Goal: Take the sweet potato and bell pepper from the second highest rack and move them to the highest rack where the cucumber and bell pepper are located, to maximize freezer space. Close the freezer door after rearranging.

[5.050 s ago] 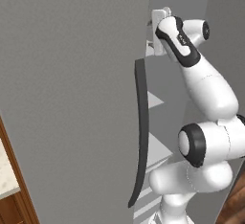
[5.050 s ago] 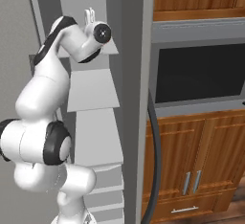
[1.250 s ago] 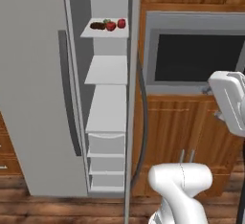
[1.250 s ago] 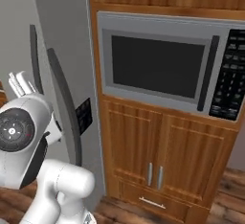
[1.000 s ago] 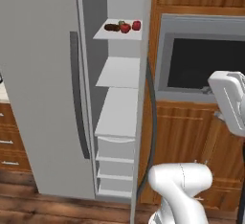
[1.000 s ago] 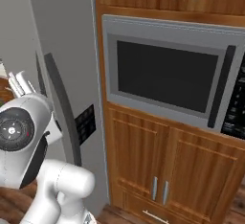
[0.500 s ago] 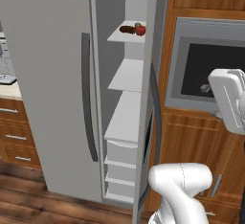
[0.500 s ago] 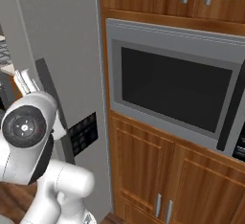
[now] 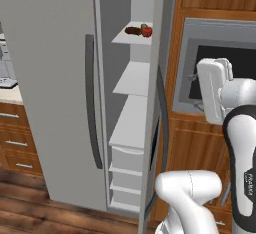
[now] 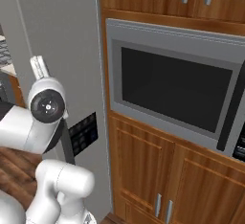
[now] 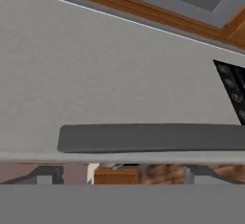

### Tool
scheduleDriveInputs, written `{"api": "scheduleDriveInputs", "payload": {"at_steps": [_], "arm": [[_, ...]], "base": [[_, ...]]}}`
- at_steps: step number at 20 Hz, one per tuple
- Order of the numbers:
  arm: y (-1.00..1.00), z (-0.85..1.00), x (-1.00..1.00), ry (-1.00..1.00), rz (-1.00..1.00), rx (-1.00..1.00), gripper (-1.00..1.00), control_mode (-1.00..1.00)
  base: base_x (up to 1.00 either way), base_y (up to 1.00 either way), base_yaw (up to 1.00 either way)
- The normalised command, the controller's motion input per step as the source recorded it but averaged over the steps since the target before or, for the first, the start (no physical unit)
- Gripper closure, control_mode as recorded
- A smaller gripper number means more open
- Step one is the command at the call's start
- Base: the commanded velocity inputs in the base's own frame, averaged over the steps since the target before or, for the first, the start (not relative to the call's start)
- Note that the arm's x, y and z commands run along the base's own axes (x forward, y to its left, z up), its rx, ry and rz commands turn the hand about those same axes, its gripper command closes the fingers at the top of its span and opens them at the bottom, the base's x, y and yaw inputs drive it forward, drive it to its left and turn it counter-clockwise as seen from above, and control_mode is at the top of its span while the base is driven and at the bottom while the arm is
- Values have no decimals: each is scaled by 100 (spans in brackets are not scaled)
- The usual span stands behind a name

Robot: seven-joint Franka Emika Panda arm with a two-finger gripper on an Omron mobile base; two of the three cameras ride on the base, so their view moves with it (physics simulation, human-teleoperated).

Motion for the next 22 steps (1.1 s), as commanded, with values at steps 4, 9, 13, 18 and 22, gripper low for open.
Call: {"api": "scheduleDriveInputs", "payload": {"at_steps": [4,9,13,18,22], "arm": [[49,0,73,1,-1,3,-100,-100],[58,-3,65,1,0,0,-100,-100],[64,-1,62,2,-2,0,-100,-100],[59,0,68,2,-4,0,-100,-100],[55,0,75,3,-10,0,-100,-100]], "base": [[0,0,0],[0,0,0],[0,0,0],[0,0,0],[0,0,0]]}}
